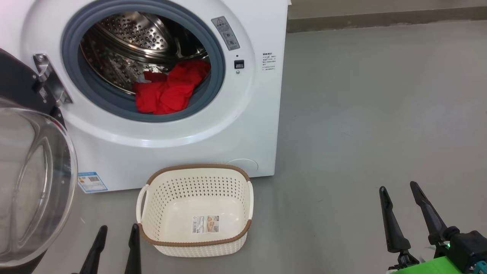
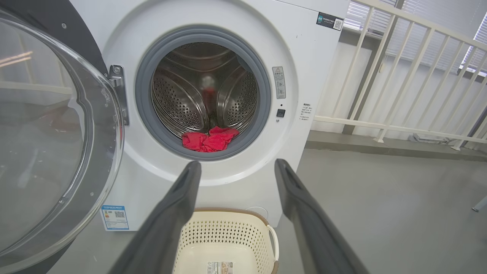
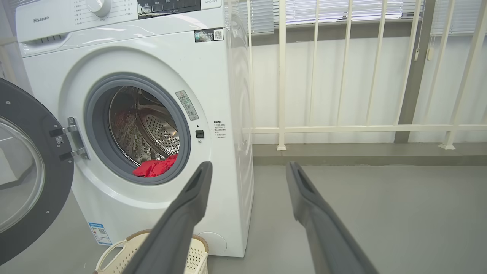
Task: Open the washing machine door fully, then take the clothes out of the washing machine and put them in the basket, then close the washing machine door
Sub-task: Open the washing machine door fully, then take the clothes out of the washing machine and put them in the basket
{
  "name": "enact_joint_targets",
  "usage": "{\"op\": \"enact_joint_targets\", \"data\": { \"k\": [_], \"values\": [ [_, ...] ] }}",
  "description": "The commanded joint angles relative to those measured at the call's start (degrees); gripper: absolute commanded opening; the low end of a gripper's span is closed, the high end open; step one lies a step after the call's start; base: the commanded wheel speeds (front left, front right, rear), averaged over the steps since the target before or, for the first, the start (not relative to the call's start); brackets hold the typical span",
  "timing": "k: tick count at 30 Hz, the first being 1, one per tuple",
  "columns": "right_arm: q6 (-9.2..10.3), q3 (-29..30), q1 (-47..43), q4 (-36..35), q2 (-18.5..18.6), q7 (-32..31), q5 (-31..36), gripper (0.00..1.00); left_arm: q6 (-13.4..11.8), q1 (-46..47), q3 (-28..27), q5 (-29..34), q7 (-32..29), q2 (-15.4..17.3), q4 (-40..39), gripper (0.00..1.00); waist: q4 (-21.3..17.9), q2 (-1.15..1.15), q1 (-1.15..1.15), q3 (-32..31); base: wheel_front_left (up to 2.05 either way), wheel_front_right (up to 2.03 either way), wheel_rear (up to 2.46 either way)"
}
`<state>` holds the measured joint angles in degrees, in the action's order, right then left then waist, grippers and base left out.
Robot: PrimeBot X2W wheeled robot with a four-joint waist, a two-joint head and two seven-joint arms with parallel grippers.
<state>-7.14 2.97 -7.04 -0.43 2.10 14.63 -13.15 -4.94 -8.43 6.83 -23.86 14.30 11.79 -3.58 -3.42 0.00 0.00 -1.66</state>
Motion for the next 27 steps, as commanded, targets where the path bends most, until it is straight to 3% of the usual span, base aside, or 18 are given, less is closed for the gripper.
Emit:
{"op": "enact_joint_targets", "data": {
  "k": [1, 13, 27],
  "values": [
    [-0.35, -1.15, 0.53, -1.55, 0.77, 0.37, -0.51, 1.0, 0.32, 1.06, -2.14, 0.11, 0.66, 0.55, -1.81, 1.0, 0.06, 0.0, 0.0, -0.11, 0.0, 0.0, 0.0],
    [-0.35, -1.3, -0.02, -1.54, 0.77, 0.37, -0.61, 1.0, -0.63, 0.57, -1.51, 1.14, 0.25, 0.8, -1.77, 1.0, 0.57, 0.0, 0.0, -1.03, 0.34, -0.34, 0.0],
    [-0.35, -1.68, 0.1, -1.34, 0.77, 0.37, -0.56, 1.0, 0.2, 0.77, -0.39, 0.69, 0.28, 0.63, -3.29, 1.0, 0.75, 0.0, 0.0, -0.57, 1.63, -1.63, 0.0]
  ]
}}
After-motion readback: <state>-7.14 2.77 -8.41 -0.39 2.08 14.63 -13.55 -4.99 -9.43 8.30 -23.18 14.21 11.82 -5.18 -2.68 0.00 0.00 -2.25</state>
